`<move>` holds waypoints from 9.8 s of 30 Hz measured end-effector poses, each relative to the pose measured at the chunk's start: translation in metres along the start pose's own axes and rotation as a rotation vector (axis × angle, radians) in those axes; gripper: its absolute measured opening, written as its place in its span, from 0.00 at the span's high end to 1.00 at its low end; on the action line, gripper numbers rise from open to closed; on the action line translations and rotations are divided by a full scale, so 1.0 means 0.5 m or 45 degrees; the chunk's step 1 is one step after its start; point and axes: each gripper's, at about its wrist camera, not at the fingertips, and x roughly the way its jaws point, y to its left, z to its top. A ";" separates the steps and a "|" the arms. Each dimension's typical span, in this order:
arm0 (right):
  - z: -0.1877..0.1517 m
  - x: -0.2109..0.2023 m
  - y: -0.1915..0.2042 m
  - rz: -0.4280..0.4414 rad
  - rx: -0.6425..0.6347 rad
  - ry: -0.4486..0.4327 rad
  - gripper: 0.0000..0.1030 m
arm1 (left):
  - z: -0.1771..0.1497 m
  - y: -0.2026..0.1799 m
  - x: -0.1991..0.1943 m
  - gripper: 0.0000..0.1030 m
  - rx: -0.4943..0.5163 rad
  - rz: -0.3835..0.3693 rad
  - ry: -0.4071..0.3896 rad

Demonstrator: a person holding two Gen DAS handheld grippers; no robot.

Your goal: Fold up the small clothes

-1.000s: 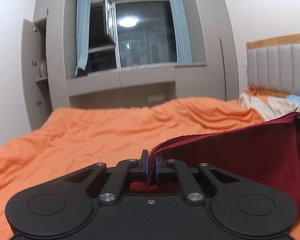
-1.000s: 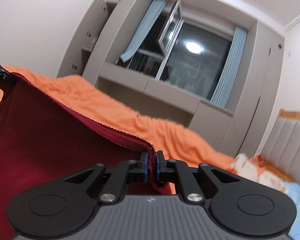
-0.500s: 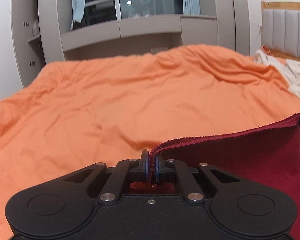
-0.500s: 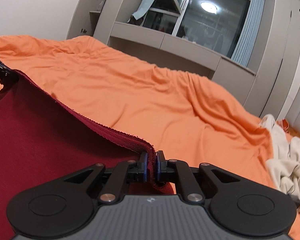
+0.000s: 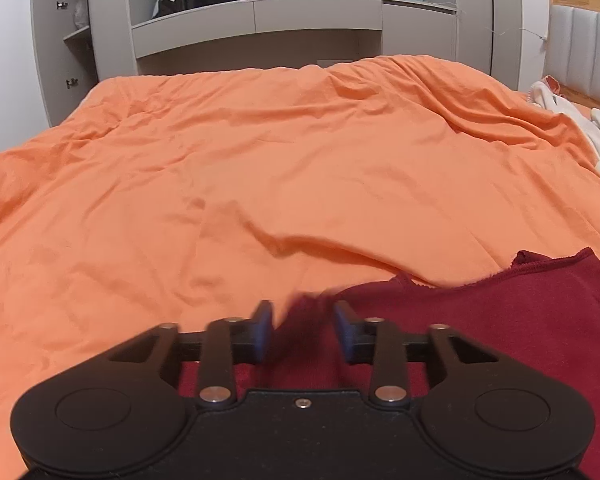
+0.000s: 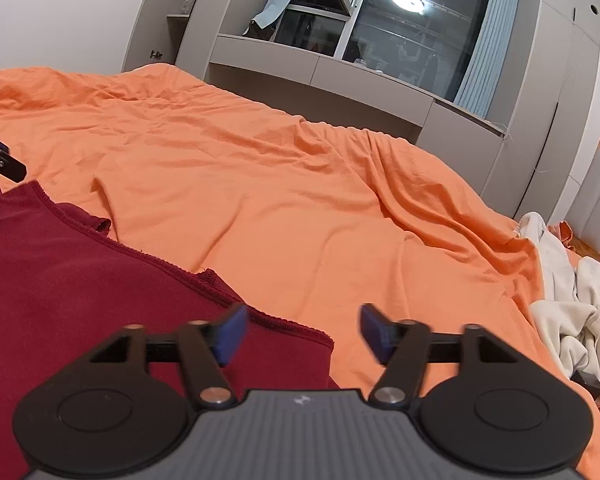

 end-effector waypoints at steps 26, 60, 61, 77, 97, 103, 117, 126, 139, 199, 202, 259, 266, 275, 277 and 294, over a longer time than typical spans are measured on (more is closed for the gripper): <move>0.002 -0.033 -0.043 -0.080 0.093 0.216 0.00 | -0.018 0.094 -0.078 0.01 -0.191 0.103 -0.026; -0.023 -0.239 0.159 0.197 0.283 -0.010 0.00 | -0.239 0.093 -0.308 0.01 -0.579 -0.210 -0.081; -0.026 -0.240 0.167 0.200 0.271 -0.008 0.00 | -0.241 0.094 -0.306 0.01 -0.592 -0.220 -0.076; -0.055 -0.221 0.286 0.181 0.027 0.073 0.00 | -0.234 0.056 -0.280 0.01 -0.459 -0.128 -0.018; -0.061 -0.217 0.274 0.198 0.059 0.081 0.00 | -0.248 0.041 -0.300 0.01 -0.464 -0.124 -0.009; -0.061 -0.217 0.274 0.199 0.060 0.083 0.00 | -0.283 0.035 -0.343 0.01 -0.542 -0.318 -0.070; -0.060 -0.214 0.274 0.199 0.064 0.082 0.00 | -0.238 0.039 -0.219 0.01 -0.726 -0.345 -0.028; -0.063 -0.211 0.271 0.204 0.073 0.084 0.00 | -0.236 0.033 -0.205 0.01 -0.704 -0.286 -0.065; -0.063 -0.211 0.271 0.203 0.072 0.086 0.00 | -0.242 0.030 -0.204 0.01 -0.679 -0.256 -0.070; -0.042 -0.211 -0.204 0.090 0.701 0.158 0.00 | -0.125 -0.454 -0.189 0.49 0.086 -0.580 -0.064; -0.047 -0.180 -0.197 0.290 0.777 0.158 0.00 | -0.125 -0.450 -0.202 0.36 0.089 -0.594 -0.074; -0.039 -0.068 -0.234 0.509 0.969 0.186 0.95 | -0.177 -0.433 -0.294 0.89 0.315 -0.447 -0.224; -0.055 -0.089 -0.287 0.410 1.005 0.205 0.95 | -0.165 -0.476 -0.308 0.89 0.353 -0.513 -0.260; -0.079 -0.092 -0.308 0.308 0.978 0.282 0.95 | -0.169 -0.547 -0.294 0.89 0.397 -0.590 -0.231; -0.086 -0.086 -0.302 0.285 0.943 0.322 0.95 | -0.172 -0.559 -0.291 0.89 0.408 -0.600 -0.222; -0.093 -0.133 -0.298 0.173 0.806 0.374 0.34 | -0.147 -0.515 -0.252 0.47 0.200 -0.774 -0.043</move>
